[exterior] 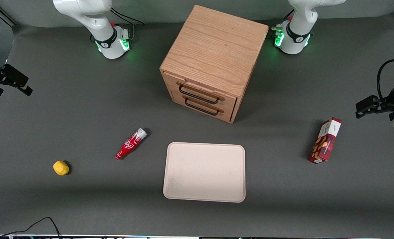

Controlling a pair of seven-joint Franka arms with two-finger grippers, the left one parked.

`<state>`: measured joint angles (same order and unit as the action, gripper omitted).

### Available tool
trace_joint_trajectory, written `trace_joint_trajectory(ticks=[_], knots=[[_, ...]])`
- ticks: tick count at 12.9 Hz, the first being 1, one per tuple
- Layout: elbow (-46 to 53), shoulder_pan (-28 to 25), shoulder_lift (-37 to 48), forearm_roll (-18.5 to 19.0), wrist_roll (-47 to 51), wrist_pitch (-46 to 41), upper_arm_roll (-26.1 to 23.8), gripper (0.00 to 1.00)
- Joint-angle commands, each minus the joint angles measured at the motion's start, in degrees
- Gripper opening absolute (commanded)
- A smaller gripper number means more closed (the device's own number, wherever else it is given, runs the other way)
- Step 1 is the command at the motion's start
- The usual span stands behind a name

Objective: Open upper drawer
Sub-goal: 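Move the right gripper toward the upper drawer's black handle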

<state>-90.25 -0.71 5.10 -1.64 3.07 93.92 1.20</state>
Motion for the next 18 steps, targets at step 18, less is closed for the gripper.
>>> trace_joint_trajectory(ticks=[18], knots=[[2.6, -2.3, -17.5, -15.3, -11.0, 4.2, -25.7, 1.00]])
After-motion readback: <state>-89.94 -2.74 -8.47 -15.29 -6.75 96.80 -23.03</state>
